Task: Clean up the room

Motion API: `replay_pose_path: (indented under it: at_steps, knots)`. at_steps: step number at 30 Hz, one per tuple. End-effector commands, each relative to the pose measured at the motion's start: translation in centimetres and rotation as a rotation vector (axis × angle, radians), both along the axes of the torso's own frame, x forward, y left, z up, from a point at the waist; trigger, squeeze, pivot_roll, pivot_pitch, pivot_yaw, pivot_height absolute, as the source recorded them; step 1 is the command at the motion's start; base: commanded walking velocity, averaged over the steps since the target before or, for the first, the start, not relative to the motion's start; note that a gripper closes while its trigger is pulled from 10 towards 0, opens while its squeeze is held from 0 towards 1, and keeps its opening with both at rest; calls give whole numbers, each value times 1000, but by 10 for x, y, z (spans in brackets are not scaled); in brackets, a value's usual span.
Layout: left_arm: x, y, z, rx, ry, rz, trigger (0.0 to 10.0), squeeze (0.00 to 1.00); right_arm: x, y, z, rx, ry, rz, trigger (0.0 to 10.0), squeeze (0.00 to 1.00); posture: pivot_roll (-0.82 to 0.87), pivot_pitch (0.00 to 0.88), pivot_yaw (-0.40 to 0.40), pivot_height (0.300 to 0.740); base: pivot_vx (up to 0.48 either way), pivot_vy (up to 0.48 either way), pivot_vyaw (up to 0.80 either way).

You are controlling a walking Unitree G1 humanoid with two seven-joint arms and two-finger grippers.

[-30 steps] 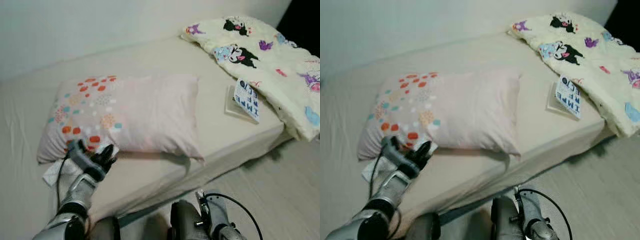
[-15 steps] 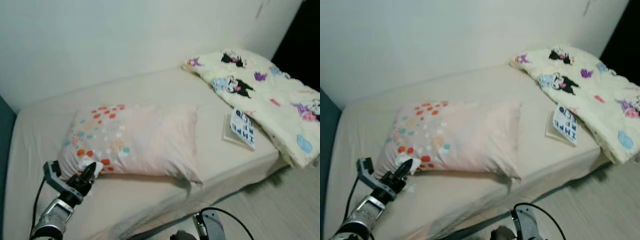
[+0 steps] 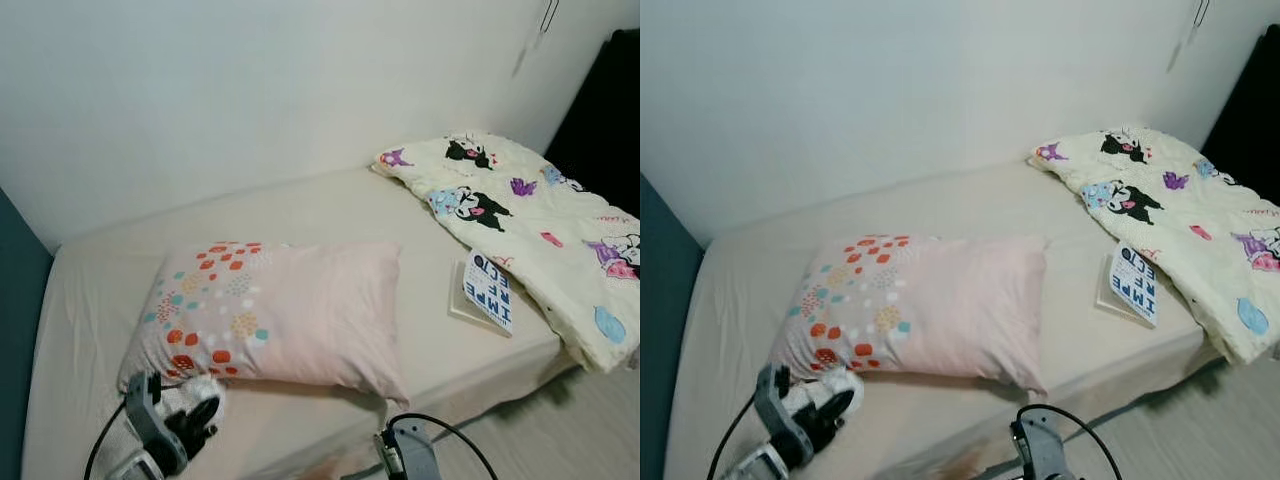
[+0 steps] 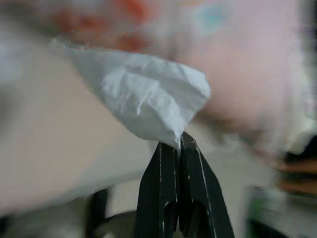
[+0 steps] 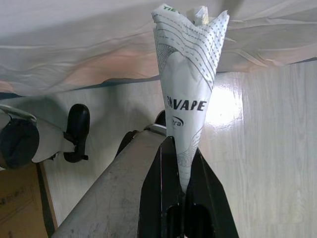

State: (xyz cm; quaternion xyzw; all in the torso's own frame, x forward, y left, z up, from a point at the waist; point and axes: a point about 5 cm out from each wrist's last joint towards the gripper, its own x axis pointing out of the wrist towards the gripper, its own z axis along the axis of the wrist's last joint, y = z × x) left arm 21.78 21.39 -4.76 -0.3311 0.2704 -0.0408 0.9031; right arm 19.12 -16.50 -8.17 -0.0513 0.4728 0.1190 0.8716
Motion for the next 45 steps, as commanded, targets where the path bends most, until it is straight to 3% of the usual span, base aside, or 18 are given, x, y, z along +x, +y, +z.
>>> replay_pose_path:
  at_steps: [1,6,8,14,22,33,45]
  knots:
    - [-14,6,-11,56,93,65,10000,0,-15,1,-8,-2,64,1,10000,0,-55,0,-15,740,0,0,0]
    - [-29,9,-22,107,202,123,10000,0,-17,-1,-9,-9,71,0,10000,0,-54,0,-18,740,0,0,0]
    - [-48,6,-33,160,315,141,10000,0,-20,-4,-10,-46,80,3,10000,0,-59,0,-14,740,0,0,0]
    - [-61,2,-42,263,409,115,10000,0,-27,-8,-13,-84,108,31,10000,0,-49,0,-20,740,0,0,0]
    - [-59,8,-41,397,451,94,10000,0,-32,-13,-15,-139,125,57,10000,0,-49,0,1,740,0,0,0]
    - [-52,8,-38,426,438,73,10000,0,-34,-12,-16,-161,132,70,10000,0,-49,0,6,740,0,0,0]
    - [-54,4,-40,423,441,60,10000,0,-41,-9,-19,-165,150,79,10000,0,-40,0,4,740,0,0,0]
